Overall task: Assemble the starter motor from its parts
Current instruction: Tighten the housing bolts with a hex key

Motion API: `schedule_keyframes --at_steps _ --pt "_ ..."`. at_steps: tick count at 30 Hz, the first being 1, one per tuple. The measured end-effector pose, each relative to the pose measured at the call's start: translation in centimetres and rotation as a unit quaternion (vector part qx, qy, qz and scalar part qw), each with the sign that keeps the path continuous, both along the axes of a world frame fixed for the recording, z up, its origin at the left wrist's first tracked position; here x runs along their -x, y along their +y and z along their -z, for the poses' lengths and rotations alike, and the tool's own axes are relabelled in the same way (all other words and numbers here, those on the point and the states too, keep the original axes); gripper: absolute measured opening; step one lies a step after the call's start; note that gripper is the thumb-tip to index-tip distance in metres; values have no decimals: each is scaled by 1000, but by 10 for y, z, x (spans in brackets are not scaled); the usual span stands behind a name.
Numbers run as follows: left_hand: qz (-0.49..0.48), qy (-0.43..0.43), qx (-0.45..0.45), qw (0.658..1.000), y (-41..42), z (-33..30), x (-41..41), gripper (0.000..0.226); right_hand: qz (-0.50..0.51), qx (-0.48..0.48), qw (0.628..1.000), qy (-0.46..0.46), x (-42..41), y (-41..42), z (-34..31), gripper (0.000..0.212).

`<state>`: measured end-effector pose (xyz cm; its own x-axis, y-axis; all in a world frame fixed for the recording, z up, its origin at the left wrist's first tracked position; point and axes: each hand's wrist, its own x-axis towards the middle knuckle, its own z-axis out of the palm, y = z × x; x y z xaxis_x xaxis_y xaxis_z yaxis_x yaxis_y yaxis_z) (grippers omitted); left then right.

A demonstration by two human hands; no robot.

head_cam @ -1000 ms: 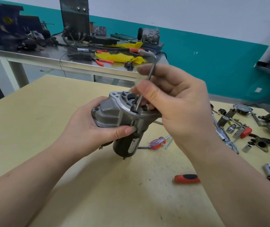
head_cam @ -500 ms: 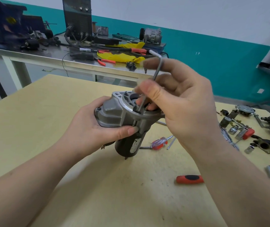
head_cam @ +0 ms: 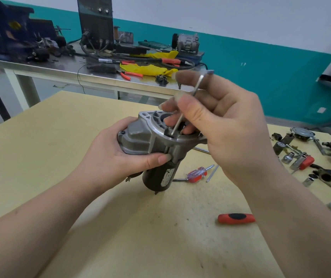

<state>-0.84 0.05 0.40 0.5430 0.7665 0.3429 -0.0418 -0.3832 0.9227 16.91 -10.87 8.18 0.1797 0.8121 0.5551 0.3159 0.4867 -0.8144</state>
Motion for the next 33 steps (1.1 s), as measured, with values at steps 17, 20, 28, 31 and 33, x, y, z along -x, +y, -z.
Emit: schedule_keyframes --at_steps 17,20,28,31,33 --pt "1 0 6 1000 2 3 0 65 17 8 996 -84 -2 -2 0 18" --pt "1 -3 5 1000 2 4 0 66 17 13 996 -91 -4 -2 -1 13" --pt "6 -11 13 1000 1 2 -1 66 47 -6 998 -47 3 3 3 34" --pt "4 -8 12 1000 1 2 -2 67 57 -39 994 -90 0 4 3 71" --pt "-2 -4 9 1000 2 3 -2 69 48 -46 990 -127 -2 5 3 69"
